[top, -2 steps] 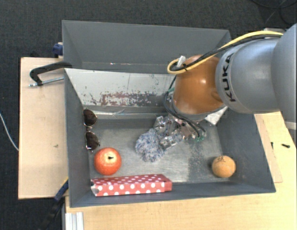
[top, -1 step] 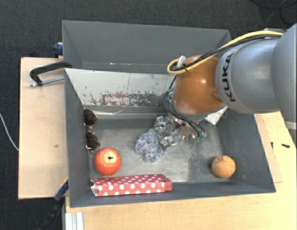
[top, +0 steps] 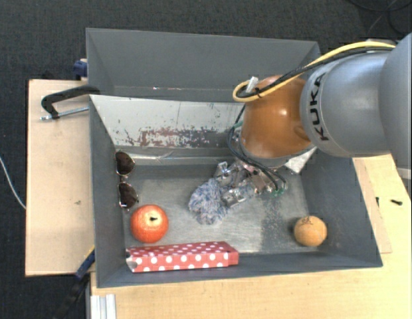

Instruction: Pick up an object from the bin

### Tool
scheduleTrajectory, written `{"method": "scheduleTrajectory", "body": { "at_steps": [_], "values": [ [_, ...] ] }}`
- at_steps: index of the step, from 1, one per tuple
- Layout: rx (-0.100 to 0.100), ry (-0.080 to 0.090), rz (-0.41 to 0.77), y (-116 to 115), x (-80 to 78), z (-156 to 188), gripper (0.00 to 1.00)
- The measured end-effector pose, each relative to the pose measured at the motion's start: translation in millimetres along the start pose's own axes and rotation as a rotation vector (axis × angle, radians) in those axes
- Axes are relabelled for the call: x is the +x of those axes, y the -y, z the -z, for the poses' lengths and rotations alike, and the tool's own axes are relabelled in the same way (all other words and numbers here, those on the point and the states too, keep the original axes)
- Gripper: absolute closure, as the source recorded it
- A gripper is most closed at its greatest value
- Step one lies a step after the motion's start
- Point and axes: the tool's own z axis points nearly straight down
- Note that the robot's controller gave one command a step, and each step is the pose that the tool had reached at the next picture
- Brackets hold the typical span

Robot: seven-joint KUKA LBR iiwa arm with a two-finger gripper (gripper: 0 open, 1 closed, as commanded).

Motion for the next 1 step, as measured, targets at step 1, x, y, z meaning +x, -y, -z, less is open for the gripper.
{"method": "scheduleTrajectory", "body": {
  "at_steps": [1],
  "values": [
    [-0.002,-0.002,-0.001,-0.9,1.6,17.0,1.00]
  ]
}}
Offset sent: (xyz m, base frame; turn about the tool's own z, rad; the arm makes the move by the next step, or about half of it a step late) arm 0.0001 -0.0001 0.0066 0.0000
